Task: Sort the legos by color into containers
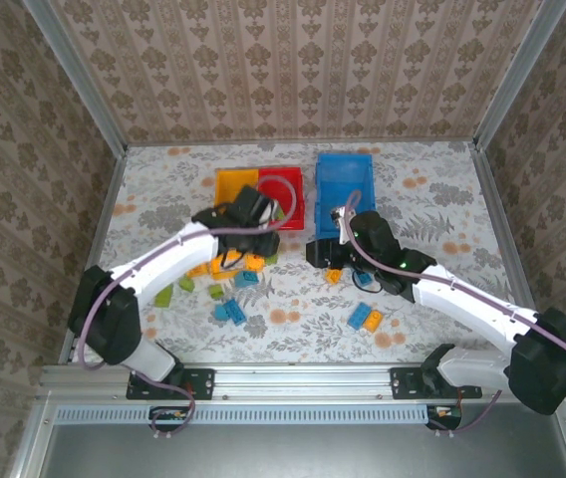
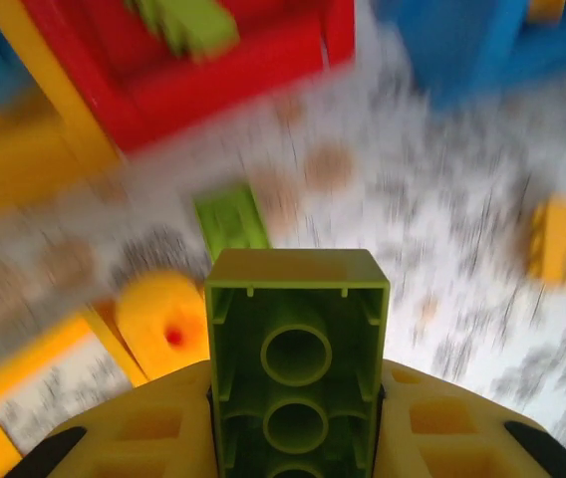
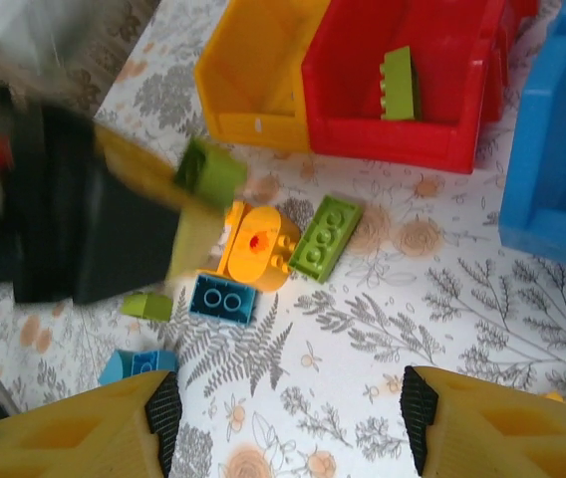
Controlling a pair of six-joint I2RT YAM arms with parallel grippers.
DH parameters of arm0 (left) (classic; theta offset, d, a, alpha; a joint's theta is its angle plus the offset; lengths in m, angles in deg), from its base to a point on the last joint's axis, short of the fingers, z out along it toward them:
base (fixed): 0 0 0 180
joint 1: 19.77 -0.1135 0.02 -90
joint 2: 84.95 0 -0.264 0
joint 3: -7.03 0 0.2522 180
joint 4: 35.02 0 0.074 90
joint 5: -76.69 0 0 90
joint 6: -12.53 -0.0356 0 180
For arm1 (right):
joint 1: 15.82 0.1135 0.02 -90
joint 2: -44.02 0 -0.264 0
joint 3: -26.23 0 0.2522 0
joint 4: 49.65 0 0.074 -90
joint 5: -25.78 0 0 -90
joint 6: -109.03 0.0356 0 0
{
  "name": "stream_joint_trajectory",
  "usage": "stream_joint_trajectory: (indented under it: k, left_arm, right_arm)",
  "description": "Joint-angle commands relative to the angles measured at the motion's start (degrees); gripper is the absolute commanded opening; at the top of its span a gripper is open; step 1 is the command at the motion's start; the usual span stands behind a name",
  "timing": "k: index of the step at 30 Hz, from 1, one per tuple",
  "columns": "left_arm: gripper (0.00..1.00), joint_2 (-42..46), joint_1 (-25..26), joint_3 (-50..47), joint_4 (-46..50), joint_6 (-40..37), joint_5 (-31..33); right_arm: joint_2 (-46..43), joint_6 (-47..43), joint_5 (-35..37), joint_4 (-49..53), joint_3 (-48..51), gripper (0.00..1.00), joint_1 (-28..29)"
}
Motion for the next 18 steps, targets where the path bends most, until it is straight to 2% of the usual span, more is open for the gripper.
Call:
stream_joint_trajectory:
  k: [1, 9, 15, 18]
  left_arm:
    - [0.26, -9.1, -3.7, 8.8, 1.2, 2.0, -2.4]
    - [0.27, -30.1, -8.9, 33.8, 3.5, 7.6, -6.5]
    - [0.31, -36.9, -9.6, 39.1, 3.6, 11.7, -8.9]
    - [0.4, -37.5, -9.5, 38.7, 3.2, 12.4, -10.0]
  right_arm:
    - [-0.1, 1.4, 3.5, -6.7, 0.7, 0.65, -0.7]
    - [1.7, 1.4, 3.2, -5.4, -2.6, 0.65, -3.0]
    - [1.6, 2.1, 3.0, -4.9, -2.7, 0.65, -3.6]
    - [1.8, 2.3, 3.2, -4.7, -2.7, 0.66, -3.7]
